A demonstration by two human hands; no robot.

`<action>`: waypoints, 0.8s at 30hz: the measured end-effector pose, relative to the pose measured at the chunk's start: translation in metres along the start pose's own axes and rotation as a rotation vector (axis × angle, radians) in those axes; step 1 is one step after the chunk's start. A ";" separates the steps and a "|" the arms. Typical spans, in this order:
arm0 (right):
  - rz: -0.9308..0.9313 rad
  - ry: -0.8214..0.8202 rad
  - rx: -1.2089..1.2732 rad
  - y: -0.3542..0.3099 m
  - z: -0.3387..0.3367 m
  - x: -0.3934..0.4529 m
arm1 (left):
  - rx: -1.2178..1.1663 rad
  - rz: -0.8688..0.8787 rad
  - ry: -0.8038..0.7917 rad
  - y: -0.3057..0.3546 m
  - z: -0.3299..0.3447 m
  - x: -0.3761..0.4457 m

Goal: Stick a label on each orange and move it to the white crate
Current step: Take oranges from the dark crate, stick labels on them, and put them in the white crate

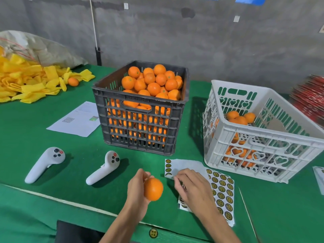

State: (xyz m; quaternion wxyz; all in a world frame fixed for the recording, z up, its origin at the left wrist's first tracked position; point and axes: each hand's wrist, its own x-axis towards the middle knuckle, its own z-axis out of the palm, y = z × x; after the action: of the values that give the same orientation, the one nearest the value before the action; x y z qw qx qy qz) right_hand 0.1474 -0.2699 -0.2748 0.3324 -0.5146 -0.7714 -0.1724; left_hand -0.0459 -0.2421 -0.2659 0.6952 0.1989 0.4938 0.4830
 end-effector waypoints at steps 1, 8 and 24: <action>0.017 0.032 0.000 0.000 0.000 0.002 | 0.021 -0.055 -0.057 0.002 -0.001 -0.001; -0.202 0.047 -0.038 0.001 0.004 0.008 | 0.329 -0.190 -0.320 0.011 0.011 -0.001; 0.417 -0.062 0.499 -0.010 -0.006 0.002 | 0.193 -0.086 -0.284 0.009 0.014 -0.009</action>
State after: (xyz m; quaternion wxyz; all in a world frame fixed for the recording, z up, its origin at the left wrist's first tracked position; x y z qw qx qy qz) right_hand 0.1399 -0.2760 -0.2681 0.4527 -0.5691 -0.6776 0.1096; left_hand -0.0386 -0.2429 -0.2487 0.7558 0.3095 0.4426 0.3702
